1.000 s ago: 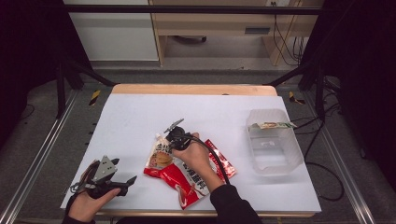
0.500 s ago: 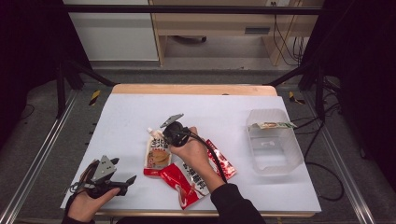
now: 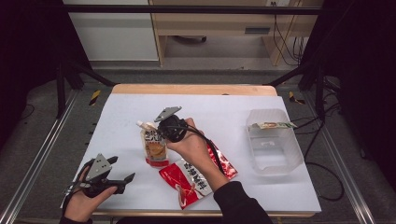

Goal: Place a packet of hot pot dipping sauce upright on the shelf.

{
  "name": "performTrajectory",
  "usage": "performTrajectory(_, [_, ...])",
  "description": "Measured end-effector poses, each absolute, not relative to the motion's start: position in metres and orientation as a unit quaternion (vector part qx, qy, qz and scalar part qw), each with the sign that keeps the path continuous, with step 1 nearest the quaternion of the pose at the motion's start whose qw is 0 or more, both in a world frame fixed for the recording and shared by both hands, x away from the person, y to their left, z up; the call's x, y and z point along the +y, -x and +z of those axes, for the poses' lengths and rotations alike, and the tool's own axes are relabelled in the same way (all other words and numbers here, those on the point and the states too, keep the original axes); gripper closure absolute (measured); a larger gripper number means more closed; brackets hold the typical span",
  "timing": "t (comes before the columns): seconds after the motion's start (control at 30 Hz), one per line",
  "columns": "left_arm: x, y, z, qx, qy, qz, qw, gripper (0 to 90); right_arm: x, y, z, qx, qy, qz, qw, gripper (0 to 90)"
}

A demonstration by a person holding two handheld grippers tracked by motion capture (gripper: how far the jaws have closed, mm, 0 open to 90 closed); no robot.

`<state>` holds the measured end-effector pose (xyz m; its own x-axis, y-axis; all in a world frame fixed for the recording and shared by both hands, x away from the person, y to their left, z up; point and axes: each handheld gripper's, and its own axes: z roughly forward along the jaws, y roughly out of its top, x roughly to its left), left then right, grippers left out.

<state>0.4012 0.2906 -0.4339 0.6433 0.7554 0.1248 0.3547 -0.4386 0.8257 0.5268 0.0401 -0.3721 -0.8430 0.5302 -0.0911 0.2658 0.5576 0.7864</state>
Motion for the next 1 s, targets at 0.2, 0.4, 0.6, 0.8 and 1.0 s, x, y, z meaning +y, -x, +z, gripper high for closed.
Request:
performTrajectory(0.2, [0.287,-0.406,-0.424,0.338,-0.813,0.239,0.410,13.0,0.036,-0.528,-0.360,0.864,-0.217,0.418,0.176,90.0])
performTrajectory(0.4, [0.275,-0.415,-0.414,0.320,-0.824,0.237,0.403,13.0,0.025,-0.530,-0.352,0.862,-0.215,0.421,0.184,90.0])
performTrajectory(0.6, [0.260,-0.427,-0.409,0.306,-0.835,0.232,0.394,12.8,0.010,-0.526,-0.343,0.862,-0.215,0.419,0.187,90.0])
performTrajectory(0.8, [0.247,-0.439,-0.400,0.290,-0.843,0.242,0.382,12.5,-0.013,-0.513,-0.334,0.865,-0.208,0.417,0.186,90.0])
performTrajectory(1.0, [0.235,-0.450,-0.387,0.279,-0.847,0.234,0.387,12.1,-0.036,-0.496,-0.325,0.865,-0.199,0.421,0.186,90.0])
